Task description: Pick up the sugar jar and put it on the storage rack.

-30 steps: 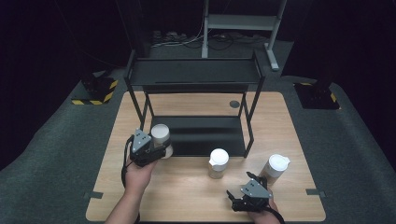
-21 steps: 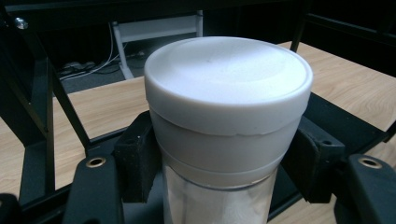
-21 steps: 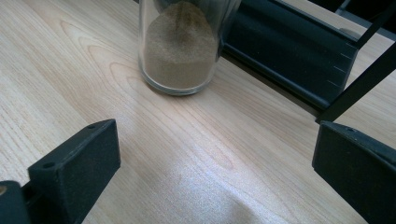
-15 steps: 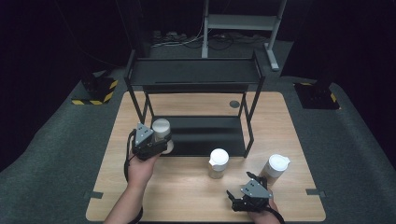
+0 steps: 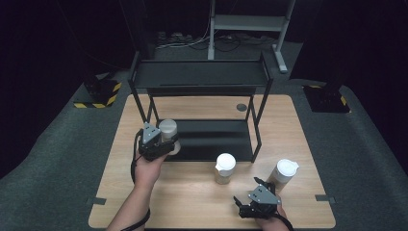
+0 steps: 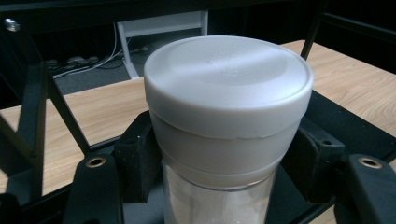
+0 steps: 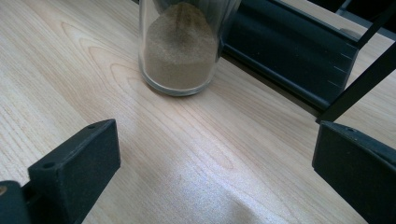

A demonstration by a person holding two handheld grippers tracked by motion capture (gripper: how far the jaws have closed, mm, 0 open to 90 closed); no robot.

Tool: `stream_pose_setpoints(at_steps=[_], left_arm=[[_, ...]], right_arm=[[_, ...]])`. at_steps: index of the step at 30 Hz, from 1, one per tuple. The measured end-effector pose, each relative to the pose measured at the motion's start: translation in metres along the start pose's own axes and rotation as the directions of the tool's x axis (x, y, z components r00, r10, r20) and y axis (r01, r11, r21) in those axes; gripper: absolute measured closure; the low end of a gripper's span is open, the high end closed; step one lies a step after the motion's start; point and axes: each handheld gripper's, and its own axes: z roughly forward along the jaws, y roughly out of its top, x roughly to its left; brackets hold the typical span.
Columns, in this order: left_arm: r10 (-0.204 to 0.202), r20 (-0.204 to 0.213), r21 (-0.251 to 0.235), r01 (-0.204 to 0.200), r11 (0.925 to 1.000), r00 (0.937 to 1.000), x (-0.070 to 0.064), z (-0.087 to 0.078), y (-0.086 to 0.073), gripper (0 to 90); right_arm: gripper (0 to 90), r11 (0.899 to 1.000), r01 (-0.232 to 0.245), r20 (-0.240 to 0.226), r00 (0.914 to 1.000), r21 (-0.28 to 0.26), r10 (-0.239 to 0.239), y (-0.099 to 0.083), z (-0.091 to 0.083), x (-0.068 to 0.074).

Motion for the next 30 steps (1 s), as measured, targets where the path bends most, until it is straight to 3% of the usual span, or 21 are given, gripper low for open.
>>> stream_pose_setpoints(at_steps=[13,30], left_arm=[[0.009,-0.004,0.020,-0.009,0.9998,0.9999,-0.004,0.015,0.008,35.0],[0.018,-0.023,0.073,-0.016,0.9972,0.9996,-0.005,0.034,-0.001,34.9]], right_arm=[[0.4,1.000,0.000,0.001,1.0000,-0.001,0.000,0.000,0.000,0.000],[0.3,1.000,-0.003,-0.003,1.0000,-0.003,0.003,0.000,0.000,0.000]])
